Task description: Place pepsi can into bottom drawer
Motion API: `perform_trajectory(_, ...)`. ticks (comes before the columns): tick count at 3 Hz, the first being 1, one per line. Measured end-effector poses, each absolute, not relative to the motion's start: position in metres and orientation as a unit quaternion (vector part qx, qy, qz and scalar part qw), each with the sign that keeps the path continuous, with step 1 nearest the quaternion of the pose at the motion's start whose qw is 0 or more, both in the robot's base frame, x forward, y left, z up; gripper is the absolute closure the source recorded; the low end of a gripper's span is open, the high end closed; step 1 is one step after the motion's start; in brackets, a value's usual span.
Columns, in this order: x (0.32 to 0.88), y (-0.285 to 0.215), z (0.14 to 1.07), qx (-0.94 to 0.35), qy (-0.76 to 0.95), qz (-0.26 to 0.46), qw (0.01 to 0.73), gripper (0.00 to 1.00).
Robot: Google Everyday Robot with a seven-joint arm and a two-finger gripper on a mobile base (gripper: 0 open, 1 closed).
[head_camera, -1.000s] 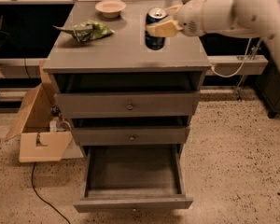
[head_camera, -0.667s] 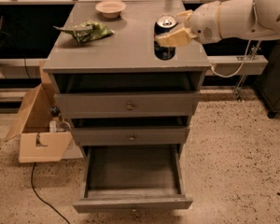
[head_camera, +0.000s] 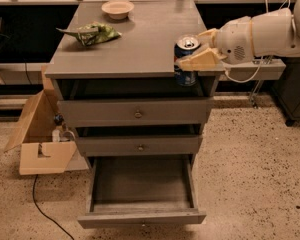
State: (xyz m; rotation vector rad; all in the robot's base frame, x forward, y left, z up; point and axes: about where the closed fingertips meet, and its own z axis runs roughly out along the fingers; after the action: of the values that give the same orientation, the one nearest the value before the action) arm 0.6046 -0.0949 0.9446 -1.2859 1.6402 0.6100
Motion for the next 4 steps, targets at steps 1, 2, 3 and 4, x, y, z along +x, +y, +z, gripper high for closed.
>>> perform_trajectory(1, 0.599, -0.093, 0.933, -0.528, 0.674, 0.238, 0.459, 1.00)
perform_trajectory(2, 0.578, -0.092, 0.889, -0.535, 0.694, 0.228, 0.424, 1.00)
perform_trajectory(3, 0.567, -0.091, 0.783, -0.527, 0.741, 0.214, 0.356, 1.00)
perform_trajectory(4, 0.575, -0.084, 0.710, -0.510, 0.760, 0.230, 0.332, 1.00)
